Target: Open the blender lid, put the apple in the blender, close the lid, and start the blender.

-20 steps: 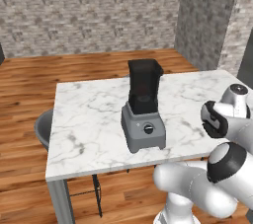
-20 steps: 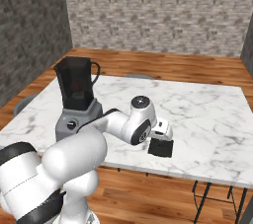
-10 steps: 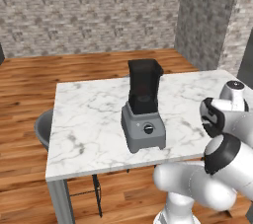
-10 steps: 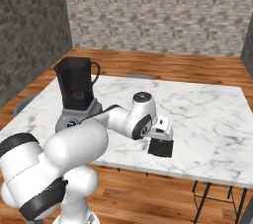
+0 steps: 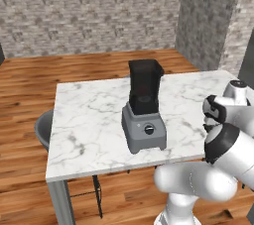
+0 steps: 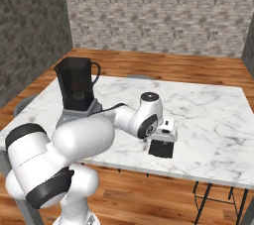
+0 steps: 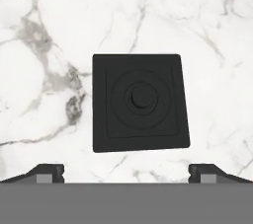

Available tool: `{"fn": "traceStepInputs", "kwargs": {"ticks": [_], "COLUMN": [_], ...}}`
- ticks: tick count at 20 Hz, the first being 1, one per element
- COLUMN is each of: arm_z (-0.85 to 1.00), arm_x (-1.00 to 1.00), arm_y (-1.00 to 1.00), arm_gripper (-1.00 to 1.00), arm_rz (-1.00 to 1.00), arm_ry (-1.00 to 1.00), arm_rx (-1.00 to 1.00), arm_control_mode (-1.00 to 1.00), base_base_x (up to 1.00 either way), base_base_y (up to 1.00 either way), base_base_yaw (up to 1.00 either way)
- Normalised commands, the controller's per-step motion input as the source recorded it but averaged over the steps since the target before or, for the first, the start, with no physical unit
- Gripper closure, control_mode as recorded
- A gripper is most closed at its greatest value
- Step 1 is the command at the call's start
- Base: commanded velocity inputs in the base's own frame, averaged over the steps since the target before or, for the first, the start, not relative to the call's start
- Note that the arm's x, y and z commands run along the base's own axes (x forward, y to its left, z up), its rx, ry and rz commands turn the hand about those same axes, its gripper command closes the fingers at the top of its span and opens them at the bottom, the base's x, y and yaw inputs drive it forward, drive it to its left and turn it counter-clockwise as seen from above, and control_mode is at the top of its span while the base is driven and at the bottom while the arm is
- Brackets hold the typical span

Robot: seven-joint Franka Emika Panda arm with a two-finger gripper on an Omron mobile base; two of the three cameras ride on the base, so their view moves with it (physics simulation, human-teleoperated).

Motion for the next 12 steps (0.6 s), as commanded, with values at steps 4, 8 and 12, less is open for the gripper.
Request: {"fn": "traceStepInputs", "kwargs": {"ticks": [4, 8, 12], "arm_z": [-0.16, -0.14, -0.12], "arm_x": [0.01, 0.15, 0.3], "arm_y": [-0.17, 0.0, 0.0], "arm_gripper": [-1.0, -1.0, -1.0], "arm_rz": [0.07, 0.06, 0.06], "arm_ry": [0.03, 0.06, 0.05], "arm_rx": [0.05, 0.01, 0.0], "arm_control_mode": [-1.0, -1.0, -1.0], "base_base_x": [0.0, 0.0, 0.0], "base_base_y": [0.0, 0.0, 0.0], "base_base_yaw": [0.0, 0.0, 0.0]}}
